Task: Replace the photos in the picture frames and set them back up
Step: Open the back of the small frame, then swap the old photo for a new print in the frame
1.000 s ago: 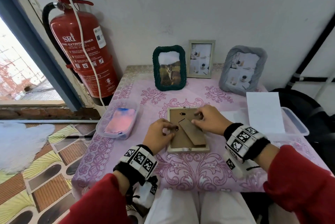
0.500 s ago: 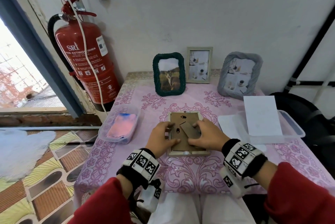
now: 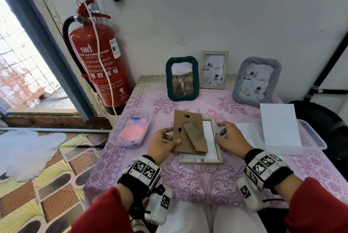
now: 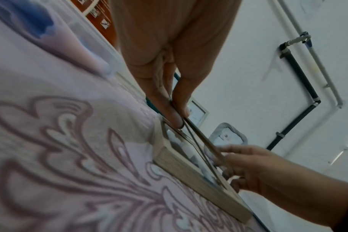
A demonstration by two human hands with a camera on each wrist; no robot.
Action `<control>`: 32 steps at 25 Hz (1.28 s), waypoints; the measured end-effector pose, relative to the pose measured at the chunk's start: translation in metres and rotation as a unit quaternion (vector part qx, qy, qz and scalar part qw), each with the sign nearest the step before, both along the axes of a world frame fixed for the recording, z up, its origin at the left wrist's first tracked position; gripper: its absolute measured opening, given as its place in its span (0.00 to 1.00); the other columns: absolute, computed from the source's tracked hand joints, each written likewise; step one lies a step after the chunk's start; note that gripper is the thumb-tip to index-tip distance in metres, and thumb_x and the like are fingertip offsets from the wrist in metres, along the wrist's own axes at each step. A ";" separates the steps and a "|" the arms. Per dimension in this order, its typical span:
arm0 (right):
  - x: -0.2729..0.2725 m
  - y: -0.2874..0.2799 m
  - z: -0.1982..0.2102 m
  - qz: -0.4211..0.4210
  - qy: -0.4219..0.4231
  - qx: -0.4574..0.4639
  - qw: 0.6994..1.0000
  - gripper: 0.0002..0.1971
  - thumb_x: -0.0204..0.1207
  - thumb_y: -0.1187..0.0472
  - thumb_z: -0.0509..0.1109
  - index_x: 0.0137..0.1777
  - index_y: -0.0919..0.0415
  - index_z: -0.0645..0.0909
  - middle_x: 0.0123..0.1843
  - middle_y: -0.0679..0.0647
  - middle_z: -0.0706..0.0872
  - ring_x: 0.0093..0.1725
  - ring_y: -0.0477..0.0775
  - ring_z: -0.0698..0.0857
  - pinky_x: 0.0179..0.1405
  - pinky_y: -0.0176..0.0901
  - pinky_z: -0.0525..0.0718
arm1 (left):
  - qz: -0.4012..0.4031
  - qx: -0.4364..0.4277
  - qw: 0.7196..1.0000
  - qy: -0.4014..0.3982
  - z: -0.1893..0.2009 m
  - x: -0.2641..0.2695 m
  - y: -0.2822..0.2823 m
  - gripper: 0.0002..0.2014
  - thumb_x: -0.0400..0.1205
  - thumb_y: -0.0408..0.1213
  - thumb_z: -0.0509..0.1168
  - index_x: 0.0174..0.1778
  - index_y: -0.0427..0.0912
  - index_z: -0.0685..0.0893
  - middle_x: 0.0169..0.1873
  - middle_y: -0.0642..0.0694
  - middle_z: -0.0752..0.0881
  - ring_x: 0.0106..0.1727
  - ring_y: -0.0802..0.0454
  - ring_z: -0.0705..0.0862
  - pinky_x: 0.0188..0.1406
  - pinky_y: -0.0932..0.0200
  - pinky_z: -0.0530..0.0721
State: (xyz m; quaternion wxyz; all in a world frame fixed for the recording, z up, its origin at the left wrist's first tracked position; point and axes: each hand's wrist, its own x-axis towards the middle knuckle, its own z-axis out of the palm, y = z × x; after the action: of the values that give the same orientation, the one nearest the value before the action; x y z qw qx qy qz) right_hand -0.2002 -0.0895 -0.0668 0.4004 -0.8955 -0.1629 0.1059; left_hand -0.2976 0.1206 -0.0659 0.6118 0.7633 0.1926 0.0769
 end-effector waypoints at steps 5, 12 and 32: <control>0.003 -0.006 -0.004 0.009 0.126 0.065 0.990 0.28 0.76 0.68 0.69 0.75 0.66 0.65 0.37 0.56 0.78 0.32 0.55 0.83 0.27 0.42 0.88 | 0.039 0.085 0.995 -0.016 0.013 -0.016 0.035 0.26 0.75 0.24 0.71 0.69 0.36 0.76 0.35 0.42 0.78 0.31 0.48 0.82 0.27 0.60 0.88; 0.000 -0.005 -0.005 0.026 0.137 0.089 0.986 0.29 0.78 0.67 0.67 0.77 0.63 0.62 0.37 0.57 0.78 0.36 0.57 0.83 0.38 0.51 0.88 | 0.063 0.194 0.979 0.015 0.015 -0.025 0.055 0.20 0.76 0.26 0.70 0.65 0.33 0.81 0.37 0.43 0.83 0.32 0.52 0.81 0.25 0.69 0.83; -0.003 -0.005 -0.002 0.031 0.138 0.079 0.987 0.25 0.79 0.67 0.66 0.75 0.62 0.65 0.40 0.56 0.78 0.38 0.54 0.82 0.37 0.48 0.88 | -0.087 0.453 0.878 0.129 -0.003 -0.027 0.033 0.11 0.82 0.38 0.62 0.53 0.36 0.86 0.51 0.40 0.88 0.55 0.43 0.84 0.54 0.51 0.81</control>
State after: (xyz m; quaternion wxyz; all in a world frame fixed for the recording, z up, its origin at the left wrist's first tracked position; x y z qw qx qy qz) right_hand -0.2030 -0.0943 -0.0685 0.4855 -0.8322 -0.1413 0.2276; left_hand -0.3242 0.1536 -0.0690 0.1726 0.9740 0.1466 0.0031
